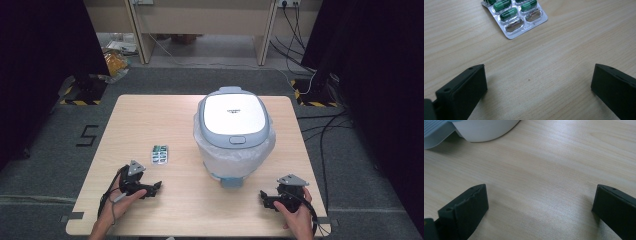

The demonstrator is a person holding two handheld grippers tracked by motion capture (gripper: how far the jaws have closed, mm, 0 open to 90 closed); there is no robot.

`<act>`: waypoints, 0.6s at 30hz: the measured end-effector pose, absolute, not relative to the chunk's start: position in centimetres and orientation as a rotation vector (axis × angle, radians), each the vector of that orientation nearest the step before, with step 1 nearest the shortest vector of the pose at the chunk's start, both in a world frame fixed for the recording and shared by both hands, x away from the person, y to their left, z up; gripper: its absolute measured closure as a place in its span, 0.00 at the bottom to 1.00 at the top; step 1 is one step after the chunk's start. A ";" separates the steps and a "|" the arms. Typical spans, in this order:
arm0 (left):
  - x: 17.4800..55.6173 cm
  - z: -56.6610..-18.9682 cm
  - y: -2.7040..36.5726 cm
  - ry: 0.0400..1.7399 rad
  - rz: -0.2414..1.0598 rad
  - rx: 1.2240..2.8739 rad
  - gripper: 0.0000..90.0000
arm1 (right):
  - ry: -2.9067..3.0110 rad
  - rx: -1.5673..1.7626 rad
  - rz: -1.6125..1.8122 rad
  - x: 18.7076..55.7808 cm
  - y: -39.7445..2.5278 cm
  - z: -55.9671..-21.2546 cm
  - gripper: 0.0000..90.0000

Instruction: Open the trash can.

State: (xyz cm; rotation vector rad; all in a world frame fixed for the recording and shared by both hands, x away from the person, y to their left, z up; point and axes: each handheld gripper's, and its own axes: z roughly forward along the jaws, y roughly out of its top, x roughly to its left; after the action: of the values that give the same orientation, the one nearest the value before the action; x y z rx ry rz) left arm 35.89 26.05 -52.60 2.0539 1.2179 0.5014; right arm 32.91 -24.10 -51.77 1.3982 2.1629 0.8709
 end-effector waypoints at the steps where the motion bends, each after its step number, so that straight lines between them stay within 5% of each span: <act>1: 35.9 -52.6 26.1 1.218 0.501 2.055 0.00 | 2.162 1.398 0.868 32.9 -24.1 -51.8 0.01; 5: 35.9 -52.6 26.1 1.218 0.501 2.055 0.00 | 2.162 1.399 0.873 32.9 -24.1 -51.7 0.02; 8: 35.9 -52.6 26.1 1.218 0.501 2.055 0.00 | 2.150 1.377 0.914 32.5 -23.9 -51.6 0.18; 18: 35.9 -52.6 26.1 1.218 0.501 2.054 0.00 | 2.211 1.295 0.955 31.6 -21.7 -51.5 0.20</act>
State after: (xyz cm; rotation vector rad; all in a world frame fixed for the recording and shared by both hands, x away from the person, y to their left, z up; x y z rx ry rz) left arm 35.90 26.05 -52.59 2.0545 1.2180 0.5012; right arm 31.59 -21.66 -51.50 1.2954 2.2110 0.9548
